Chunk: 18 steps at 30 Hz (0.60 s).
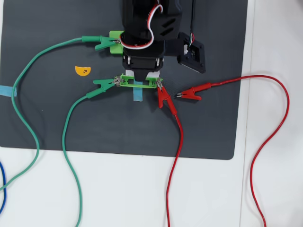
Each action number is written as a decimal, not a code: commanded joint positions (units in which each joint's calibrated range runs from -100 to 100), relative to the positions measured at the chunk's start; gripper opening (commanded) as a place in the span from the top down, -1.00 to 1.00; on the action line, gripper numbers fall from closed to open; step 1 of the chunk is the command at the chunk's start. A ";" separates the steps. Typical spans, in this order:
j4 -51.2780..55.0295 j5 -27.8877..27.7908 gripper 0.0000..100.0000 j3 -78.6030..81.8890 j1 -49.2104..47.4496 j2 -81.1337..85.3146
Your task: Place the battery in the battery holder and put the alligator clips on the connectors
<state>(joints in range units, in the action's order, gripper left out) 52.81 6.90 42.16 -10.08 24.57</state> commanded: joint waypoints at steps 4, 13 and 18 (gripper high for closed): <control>-3.52 0.21 0.98 -1.19 -0.37 -6.83; -6.70 0.21 0.98 -1.98 -0.37 -9.72; -8.76 0.00 0.98 -1.72 -0.47 -10.49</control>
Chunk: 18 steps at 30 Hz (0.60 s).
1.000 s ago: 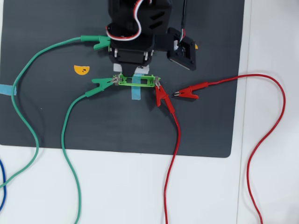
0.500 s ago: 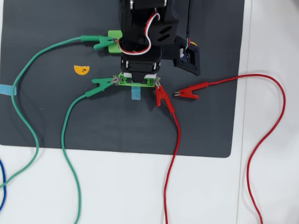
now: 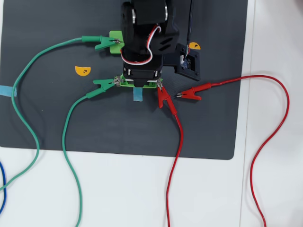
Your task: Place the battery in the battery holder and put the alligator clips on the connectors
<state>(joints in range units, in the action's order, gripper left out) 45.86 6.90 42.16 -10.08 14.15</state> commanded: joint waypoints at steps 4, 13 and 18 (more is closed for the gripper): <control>-3.36 -0.10 0.98 -1.63 -0.47 -1.18; -3.70 -0.15 0.98 -2.16 -0.47 -3.48; -4.99 -0.21 0.98 -2.16 -0.88 -4.24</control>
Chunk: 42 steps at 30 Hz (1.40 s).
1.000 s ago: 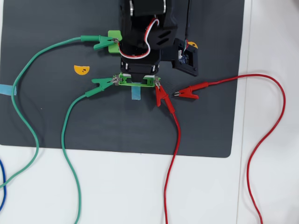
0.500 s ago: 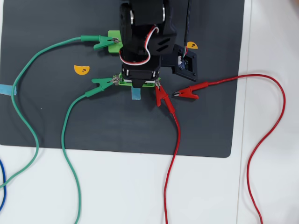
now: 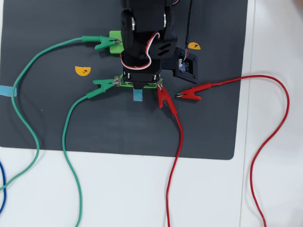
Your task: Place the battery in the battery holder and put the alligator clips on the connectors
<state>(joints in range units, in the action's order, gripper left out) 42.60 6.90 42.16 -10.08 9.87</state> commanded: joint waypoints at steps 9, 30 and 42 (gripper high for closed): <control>-2.08 -0.21 0.98 -2.16 -1.48 -0.38; -2.16 0.26 0.98 -2.07 -0.57 -0.38; -2.16 1.25 0.98 -1.90 0.84 -0.38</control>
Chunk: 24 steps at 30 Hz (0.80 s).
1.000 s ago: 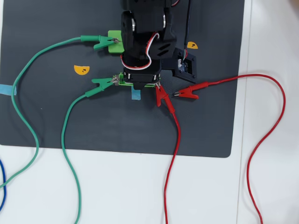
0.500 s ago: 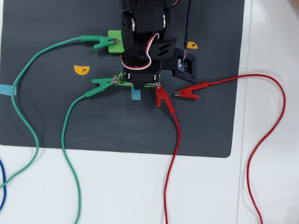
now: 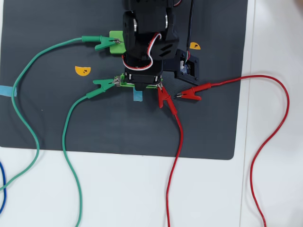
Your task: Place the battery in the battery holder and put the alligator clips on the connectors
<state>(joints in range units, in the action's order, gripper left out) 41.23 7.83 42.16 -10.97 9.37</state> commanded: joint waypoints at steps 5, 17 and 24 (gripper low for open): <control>-0.79 0.06 0.98 -1.72 2.75 0.12; -0.87 -0.10 0.98 -1.37 2.04 0.12; -0.87 -0.15 0.98 -1.46 1.94 0.12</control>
<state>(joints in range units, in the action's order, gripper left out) 41.23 7.83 42.16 -9.07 9.37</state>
